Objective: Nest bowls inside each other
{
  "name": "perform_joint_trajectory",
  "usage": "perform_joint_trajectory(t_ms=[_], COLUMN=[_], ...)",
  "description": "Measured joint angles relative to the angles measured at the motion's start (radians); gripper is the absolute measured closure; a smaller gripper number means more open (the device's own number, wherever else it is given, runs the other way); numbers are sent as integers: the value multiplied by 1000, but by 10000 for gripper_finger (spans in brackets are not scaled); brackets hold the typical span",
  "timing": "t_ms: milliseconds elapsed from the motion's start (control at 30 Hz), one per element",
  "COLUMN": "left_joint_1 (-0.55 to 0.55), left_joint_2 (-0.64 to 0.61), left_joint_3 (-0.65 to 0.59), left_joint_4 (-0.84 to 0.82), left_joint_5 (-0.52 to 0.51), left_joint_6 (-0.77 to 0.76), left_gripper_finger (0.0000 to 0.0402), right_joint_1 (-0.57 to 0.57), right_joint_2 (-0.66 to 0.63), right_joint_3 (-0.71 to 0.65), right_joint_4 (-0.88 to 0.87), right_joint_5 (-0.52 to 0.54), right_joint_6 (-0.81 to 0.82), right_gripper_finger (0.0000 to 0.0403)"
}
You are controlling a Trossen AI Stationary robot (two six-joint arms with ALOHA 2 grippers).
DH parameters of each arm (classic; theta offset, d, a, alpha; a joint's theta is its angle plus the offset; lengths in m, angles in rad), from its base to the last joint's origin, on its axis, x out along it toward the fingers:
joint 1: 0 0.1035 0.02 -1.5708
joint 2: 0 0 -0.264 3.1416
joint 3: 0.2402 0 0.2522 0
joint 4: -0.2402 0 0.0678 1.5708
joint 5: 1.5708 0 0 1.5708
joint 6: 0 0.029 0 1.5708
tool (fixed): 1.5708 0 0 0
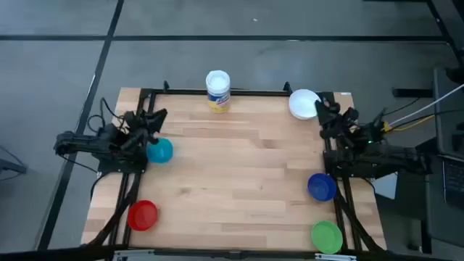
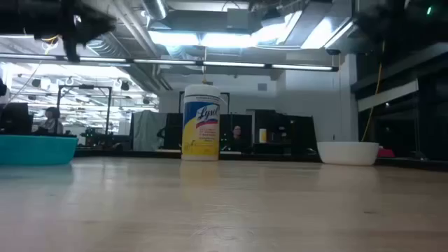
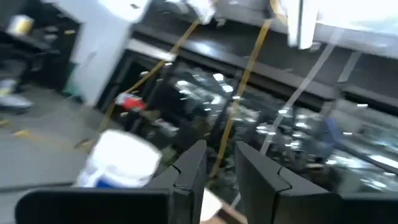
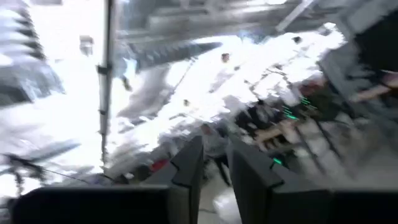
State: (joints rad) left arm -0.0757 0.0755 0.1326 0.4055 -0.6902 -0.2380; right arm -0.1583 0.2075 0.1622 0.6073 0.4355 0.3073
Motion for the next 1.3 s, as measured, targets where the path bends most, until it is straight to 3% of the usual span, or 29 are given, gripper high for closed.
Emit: perform_joint_trajectory(t_ms=[133, 233, 433, 633, 767, 1033, 1300], left_joint_1=[0, 0, 0, 0, 0, 0, 0], left_joint_2=[54, 120, 286, 430, 520, 651, 713], left_joint_3=[141, 275, 560, 801, 944, 1103, 1110], left_joint_4=[-56, -193, -501, -657, -860, -1300, -1541], left_joint_5=[97, 126, 135, 137, 140, 147, 162], left_joint_6=[63, 99, 110, 158, 134, -80, -210], left_gripper_finger=[335, 345, 358, 361, 362, 362, 361], right_joint_1=[0, 0, -2, -38, -81, -119, -142], right_joint_2=[96, 192, 425, 612, 692, 834, 931], right_joint_3=[147, 287, 583, 835, 959, 1144, 1212], right_joint_4=[-6, -95, -394, -542, -666, -1092, -1301], right_joint_5=[-37, -82, -86, -88, -86, -100, -257], right_joint_6=[-32, -53, -121, -244, -264, -267, -226], right_gripper_finger=[308, 295, 276, 274, 282, 304, 299])
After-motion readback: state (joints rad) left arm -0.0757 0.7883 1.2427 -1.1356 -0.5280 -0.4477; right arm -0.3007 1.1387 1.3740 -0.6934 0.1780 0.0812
